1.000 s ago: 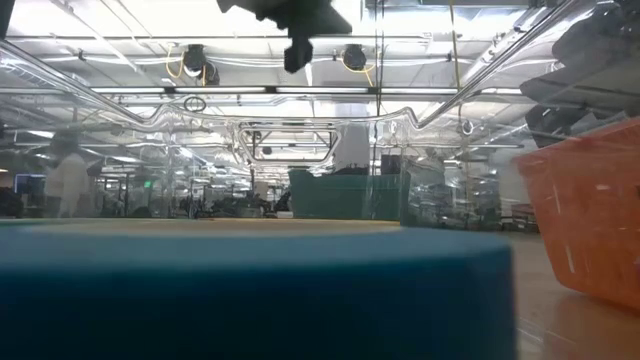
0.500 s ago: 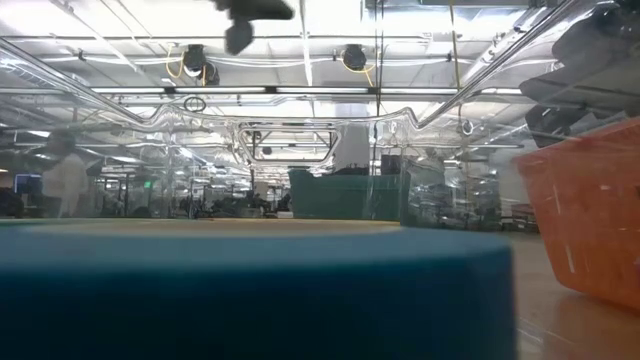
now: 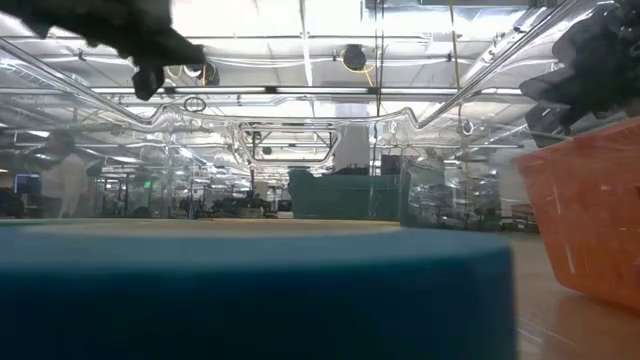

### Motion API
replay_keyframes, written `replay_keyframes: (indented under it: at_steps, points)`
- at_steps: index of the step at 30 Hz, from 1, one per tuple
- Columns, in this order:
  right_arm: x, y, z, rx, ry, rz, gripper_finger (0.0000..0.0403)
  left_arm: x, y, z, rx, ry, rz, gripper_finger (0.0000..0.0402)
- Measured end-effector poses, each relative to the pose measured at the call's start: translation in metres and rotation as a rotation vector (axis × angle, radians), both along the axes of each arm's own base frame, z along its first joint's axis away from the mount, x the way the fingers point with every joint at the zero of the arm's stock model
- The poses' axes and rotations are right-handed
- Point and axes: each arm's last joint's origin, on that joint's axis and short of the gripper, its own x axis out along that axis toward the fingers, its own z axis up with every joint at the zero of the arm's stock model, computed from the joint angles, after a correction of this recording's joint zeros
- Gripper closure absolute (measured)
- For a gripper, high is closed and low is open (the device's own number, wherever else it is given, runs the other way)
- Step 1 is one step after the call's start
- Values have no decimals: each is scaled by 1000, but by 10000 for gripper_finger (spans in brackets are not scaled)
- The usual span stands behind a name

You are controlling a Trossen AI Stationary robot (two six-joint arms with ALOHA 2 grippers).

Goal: Pick and place Stapler, Stapler remover, tape
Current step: Return to Home Position

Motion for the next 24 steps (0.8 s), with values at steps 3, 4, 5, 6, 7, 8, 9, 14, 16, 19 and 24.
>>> replay_keyframes:
  at_steps: [3, 4, 5, 6, 7, 8, 9, 14, 16, 19, 24]
  points:
    - [0, 0, 0, 0, 0, 0, 399, -14, -5, -11, 63, -67, -28, 401]
    - [0, 0, 0, 0, 0, 0, 399, -19, -6, -15, 80, -87, -33, 401]
    - [0, 0, 0, 0, 0, 0, 399, -23, -7, -20, 87, -104, -32, 401]
    - [0, 0, 0, 0, 0, 0, 399, -27, -8, -24, 89, -123, -23, 401]
    - [0, 0, 0, 0, 0, 0, 399, -30, -8, -27, 89, -142, -16, 401]
    - [0, 0, 0, 0, 0, 0, 399, -34, -8, -30, 91, -171, -9, 401]
    - [0, 0, 0, 0, 0, 0, 399, -38, -9, -32, 95, -200, -4, 401]
    - [0, 0, 0, 0, 0, 1, 399, -51, -10, -39, 115, -297, 10, 400]
    - [0, 0, 0, 0, 0, 1, 399, -54, -11, -44, 116, -308, 0, 401]
    - [0, 0, 0, 0, 0, 1, 399, -57, -13, -54, 108, -322, -26, 400]
    - [0, 0, 0, 0, 0, 1, 398, -60, -14, -70, 77, -349, -28, 401]
